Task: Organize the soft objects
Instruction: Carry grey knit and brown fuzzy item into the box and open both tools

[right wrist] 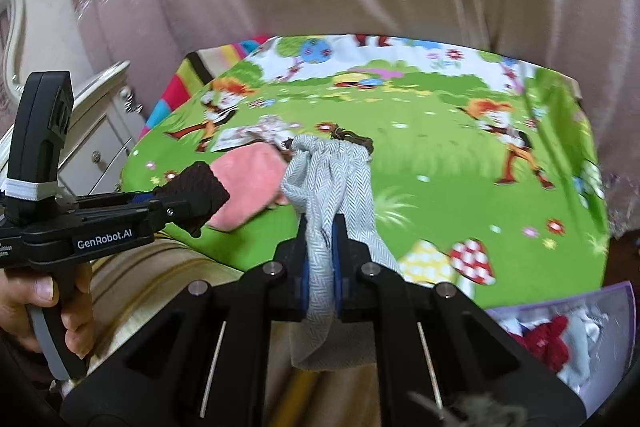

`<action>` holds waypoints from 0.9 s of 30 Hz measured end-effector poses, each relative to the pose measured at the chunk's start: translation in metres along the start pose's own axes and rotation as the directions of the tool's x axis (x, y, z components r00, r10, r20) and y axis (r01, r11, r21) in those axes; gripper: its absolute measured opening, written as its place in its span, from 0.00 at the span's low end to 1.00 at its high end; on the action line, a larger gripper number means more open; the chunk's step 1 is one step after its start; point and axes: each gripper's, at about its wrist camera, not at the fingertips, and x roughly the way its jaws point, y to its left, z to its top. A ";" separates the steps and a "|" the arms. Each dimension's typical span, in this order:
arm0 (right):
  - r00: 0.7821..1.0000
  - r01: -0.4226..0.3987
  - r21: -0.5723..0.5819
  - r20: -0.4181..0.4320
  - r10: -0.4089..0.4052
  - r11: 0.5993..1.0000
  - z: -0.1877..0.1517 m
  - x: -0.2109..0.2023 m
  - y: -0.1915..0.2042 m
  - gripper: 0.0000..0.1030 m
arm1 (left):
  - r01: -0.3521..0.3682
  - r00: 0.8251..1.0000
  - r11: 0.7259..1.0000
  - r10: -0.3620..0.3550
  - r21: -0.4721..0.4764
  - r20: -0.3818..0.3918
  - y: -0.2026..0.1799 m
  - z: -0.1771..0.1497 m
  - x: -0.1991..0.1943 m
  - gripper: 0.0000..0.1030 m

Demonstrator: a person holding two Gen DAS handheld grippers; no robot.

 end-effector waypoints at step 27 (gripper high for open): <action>0.941 0.334 0.315 -0.062 -0.332 0.888 -0.126 -0.132 -0.195 0.11 | 0.272 0.949 0.900 -0.192 0.340 -0.250 -0.221 -0.063 0.040 0.27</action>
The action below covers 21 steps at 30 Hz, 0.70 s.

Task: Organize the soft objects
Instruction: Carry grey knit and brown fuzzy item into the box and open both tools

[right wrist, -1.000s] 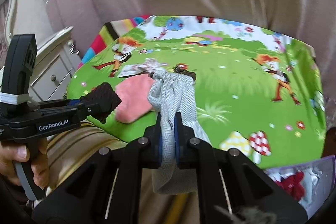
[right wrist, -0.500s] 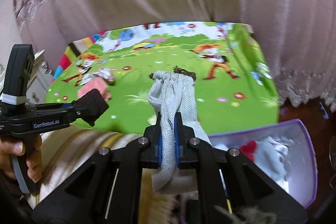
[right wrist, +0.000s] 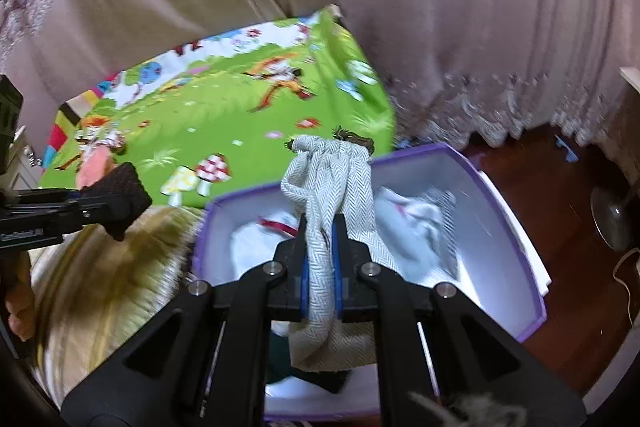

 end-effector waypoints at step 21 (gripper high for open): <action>0.991 0.121 0.134 -0.072 -0.112 0.983 -0.037 0.012 -0.094 0.16 | 0.224 0.970 0.956 -0.200 0.189 -0.137 -0.129 -0.006 0.065 0.36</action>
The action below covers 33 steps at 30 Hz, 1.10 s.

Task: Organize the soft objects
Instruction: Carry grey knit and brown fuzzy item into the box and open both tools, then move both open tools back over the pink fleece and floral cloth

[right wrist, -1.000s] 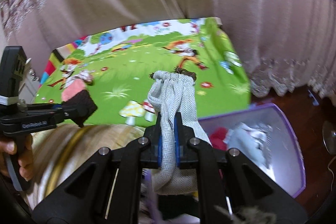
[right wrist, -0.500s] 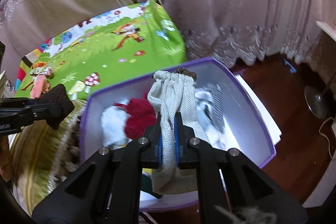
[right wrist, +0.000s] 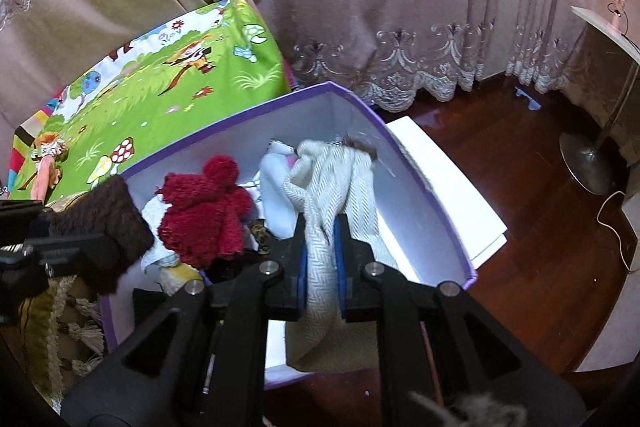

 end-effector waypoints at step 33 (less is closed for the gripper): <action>0.990 -0.119 -0.140 0.065 0.129 0.983 0.033 -0.033 0.099 0.48 | -0.333 0.871 0.933 0.361 -0.139 0.333 0.099 -0.019 -0.129 0.81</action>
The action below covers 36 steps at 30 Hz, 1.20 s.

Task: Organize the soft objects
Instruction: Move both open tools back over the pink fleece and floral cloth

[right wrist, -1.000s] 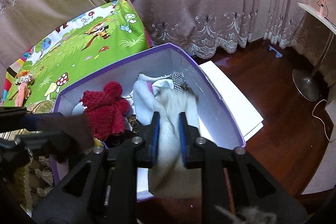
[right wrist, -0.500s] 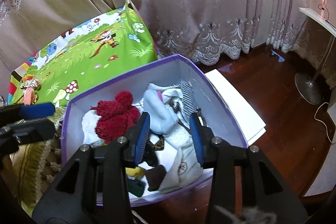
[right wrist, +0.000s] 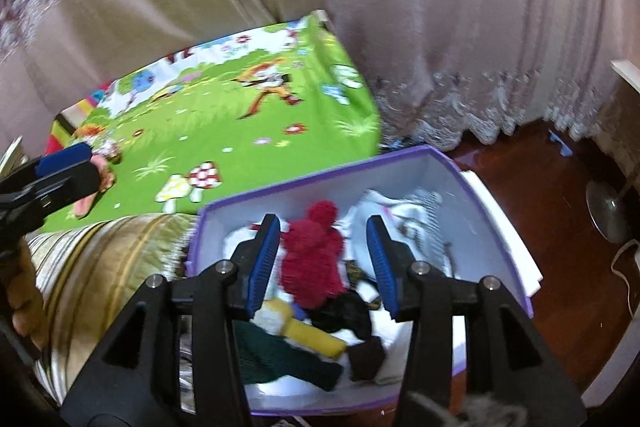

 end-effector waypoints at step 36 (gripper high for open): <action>0.971 -0.234 -0.251 -0.114 0.211 0.939 0.045 0.069 0.193 0.51 | -0.329 0.933 0.878 0.244 -0.347 -0.265 0.259 -0.039 0.001 0.80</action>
